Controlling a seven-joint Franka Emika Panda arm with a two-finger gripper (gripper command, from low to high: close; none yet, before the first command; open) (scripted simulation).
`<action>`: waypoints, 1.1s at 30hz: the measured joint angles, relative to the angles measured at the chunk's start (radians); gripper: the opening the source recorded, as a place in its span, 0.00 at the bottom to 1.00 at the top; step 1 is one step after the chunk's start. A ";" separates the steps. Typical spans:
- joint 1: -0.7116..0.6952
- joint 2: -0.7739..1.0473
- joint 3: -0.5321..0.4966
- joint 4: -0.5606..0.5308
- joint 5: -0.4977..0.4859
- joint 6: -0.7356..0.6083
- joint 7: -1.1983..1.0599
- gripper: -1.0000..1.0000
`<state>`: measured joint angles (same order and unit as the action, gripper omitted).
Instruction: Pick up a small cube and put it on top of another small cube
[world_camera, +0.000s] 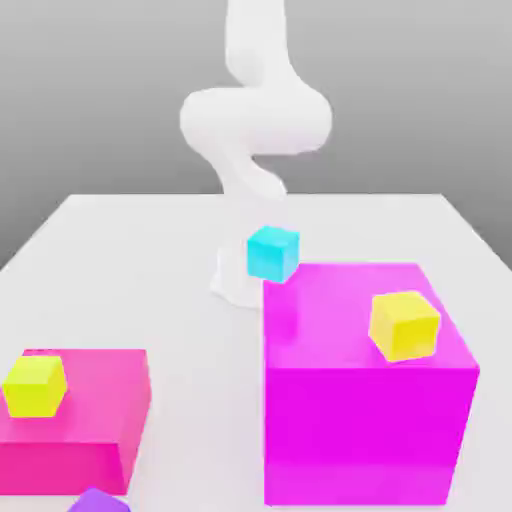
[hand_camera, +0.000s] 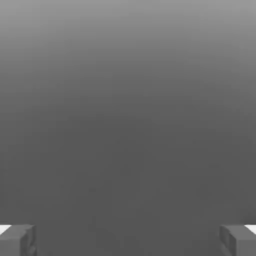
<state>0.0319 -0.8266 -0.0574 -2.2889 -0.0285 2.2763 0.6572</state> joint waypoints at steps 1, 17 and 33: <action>0.015 -0.010 -0.026 0.005 -0.013 -0.010 -0.061 0.50; 0.263 -0.030 -0.480 0.055 -0.196 -0.068 -0.965 0.50; 0.799 0.209 -1.158 0.088 -0.361 0.036 -1.813 0.50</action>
<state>0.8306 -0.6178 -1.2155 -2.2010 -0.3894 2.3127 -1.1561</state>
